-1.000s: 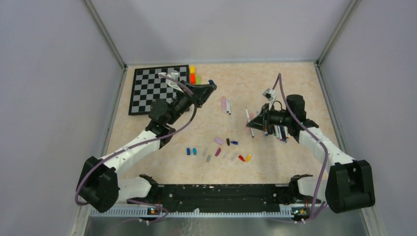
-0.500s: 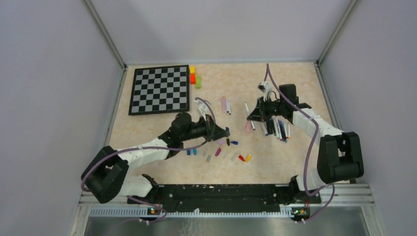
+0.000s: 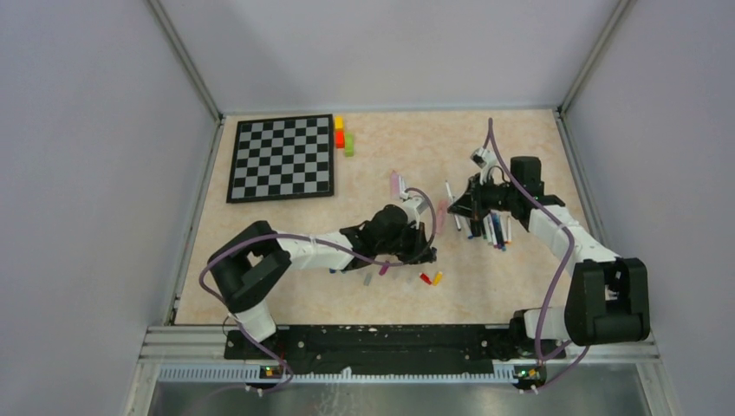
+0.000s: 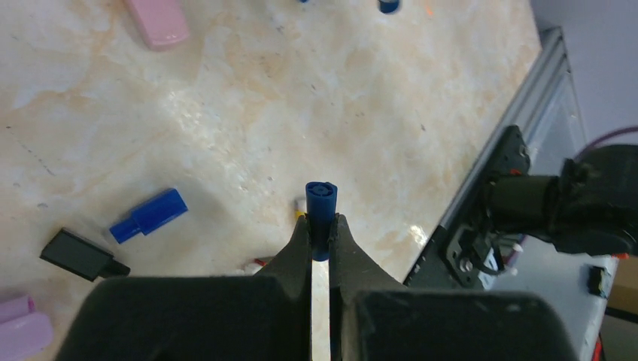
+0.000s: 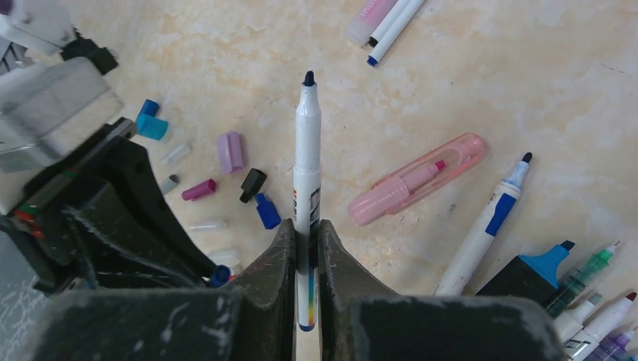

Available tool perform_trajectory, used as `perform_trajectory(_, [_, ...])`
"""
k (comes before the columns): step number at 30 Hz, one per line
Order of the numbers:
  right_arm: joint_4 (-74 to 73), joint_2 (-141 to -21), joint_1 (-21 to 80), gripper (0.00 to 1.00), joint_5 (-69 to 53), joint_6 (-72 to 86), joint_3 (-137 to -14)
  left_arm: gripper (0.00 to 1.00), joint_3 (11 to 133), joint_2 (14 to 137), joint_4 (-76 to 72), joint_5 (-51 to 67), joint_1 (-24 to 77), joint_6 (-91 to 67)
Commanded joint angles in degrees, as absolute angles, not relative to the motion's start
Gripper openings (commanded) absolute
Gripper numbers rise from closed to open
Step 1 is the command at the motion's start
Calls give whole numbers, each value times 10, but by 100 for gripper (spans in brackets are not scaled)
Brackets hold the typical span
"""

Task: Open the pen caps
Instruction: Place the pen cap at the center of the board.

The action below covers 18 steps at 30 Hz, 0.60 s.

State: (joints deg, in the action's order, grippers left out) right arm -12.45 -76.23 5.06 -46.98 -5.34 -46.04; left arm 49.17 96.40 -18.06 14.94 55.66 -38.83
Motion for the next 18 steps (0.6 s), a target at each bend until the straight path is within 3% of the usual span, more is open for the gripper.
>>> perform_trajectory(1, [-90,-744,40,0,-492,-55,-452,1,556,1008,-114,79,563,-385])
perform_trajectory(11, [-82,-739,24,0,-507,-45,-446,7,627,1075,-41,40,568,-369])
perform_trajectory(18, [-79,-739,19,0,-511,-41,-444,19,638,1080,-26,31,569,-364])
